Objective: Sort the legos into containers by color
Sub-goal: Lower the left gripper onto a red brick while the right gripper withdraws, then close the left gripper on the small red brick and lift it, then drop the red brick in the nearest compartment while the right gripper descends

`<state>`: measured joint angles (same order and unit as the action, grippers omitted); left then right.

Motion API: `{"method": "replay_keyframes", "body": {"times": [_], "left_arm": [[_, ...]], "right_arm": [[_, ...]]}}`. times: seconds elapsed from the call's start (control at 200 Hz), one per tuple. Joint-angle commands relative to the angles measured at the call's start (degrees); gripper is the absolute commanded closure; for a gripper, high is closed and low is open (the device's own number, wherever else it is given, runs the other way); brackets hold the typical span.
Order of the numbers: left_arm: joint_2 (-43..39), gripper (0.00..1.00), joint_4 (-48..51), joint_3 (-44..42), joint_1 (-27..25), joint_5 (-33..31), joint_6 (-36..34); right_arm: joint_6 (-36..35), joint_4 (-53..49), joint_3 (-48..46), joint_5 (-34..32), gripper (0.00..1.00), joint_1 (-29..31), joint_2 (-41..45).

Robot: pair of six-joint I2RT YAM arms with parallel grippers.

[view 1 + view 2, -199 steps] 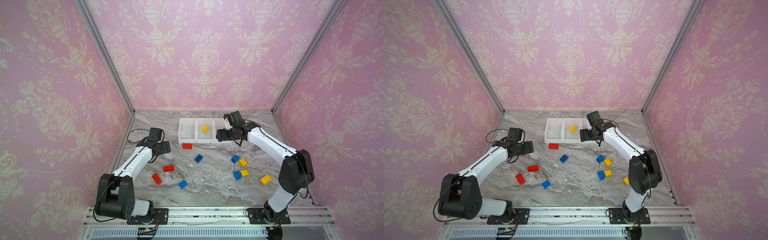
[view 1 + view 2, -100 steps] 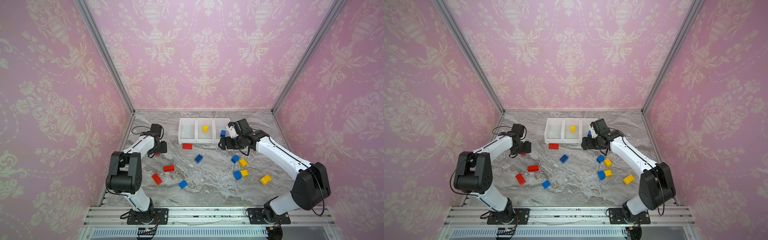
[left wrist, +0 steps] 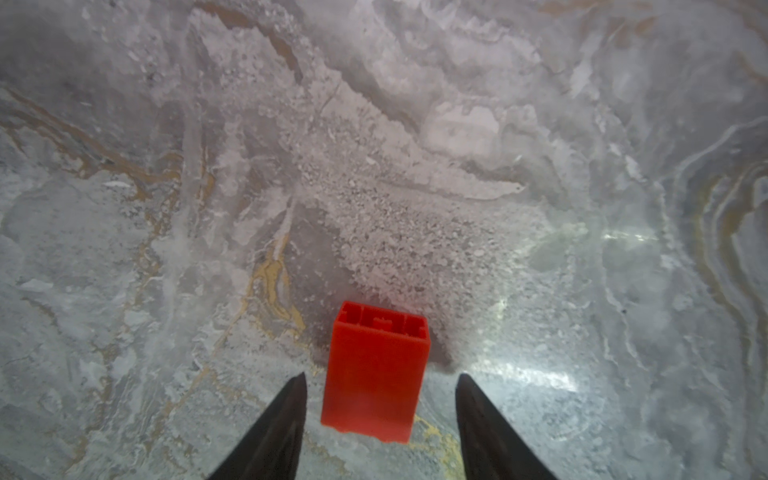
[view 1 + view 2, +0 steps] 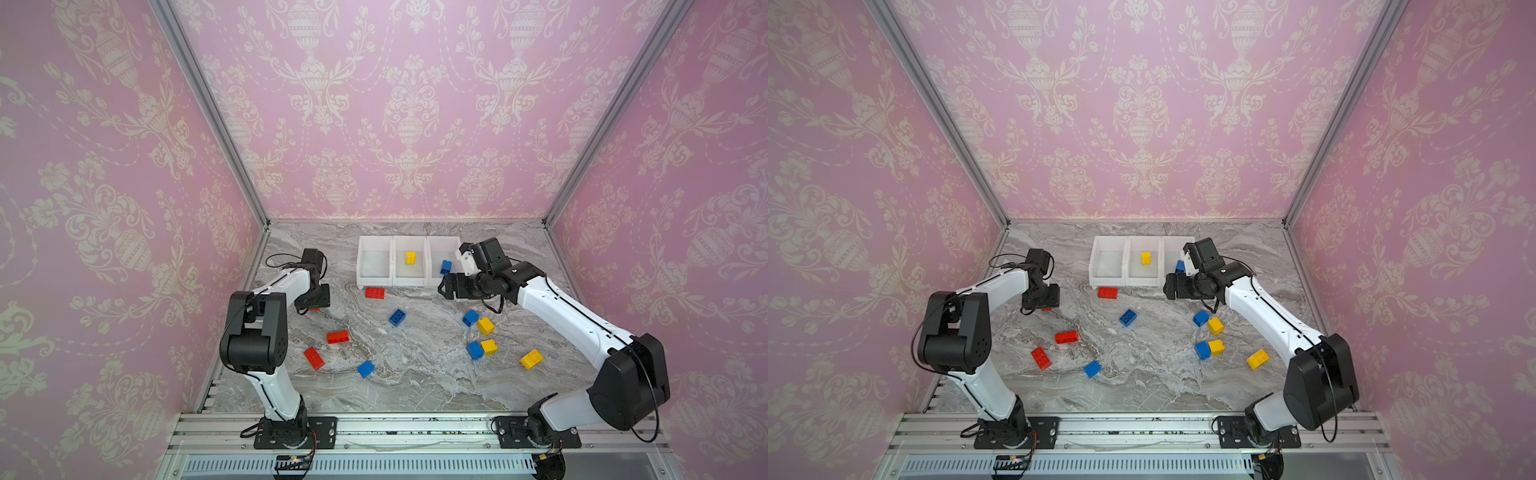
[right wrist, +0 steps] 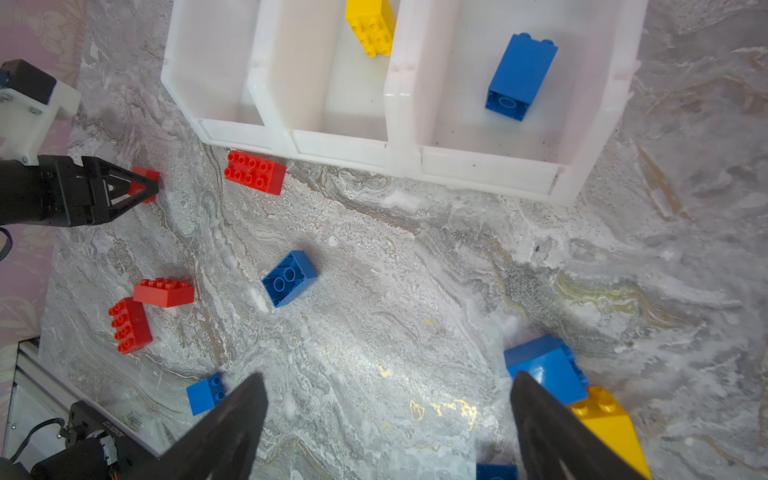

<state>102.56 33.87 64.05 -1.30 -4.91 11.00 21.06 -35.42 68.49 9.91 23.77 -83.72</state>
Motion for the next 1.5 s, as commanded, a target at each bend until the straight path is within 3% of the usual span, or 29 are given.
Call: {"method": "replay_keyframes", "body": {"times": [0.0,0.3,0.766,1.161,1.496], "left_arm": [[1.29,0.42,-0.66,0.94,0.59,-1.01,-0.81],[2.07,0.61,-1.14,1.26,0.77,0.34,-0.26],[-5.03,0.78,-1.97,-0.79,-0.04,4.29,2.03],[-15.06,0.8,-3.92,1.1,-12.07,4.52,4.03],[-9.94,0.81,-9.67,8.37,-18.93,7.78,3.72]], "right_arm": [[0.56,-0.93,-0.64,0.46,0.07,0.23,1.16],[0.57,-1.08,-2.75,-0.24,0.07,0.22,1.42],[1.68,0.72,-4.57,0.25,0.07,-0.02,0.67],[3.37,2.94,-7.21,1.91,0.06,-0.83,1.55],[4.14,3.29,-8.31,1.87,0.06,-1.45,3.71]]}}
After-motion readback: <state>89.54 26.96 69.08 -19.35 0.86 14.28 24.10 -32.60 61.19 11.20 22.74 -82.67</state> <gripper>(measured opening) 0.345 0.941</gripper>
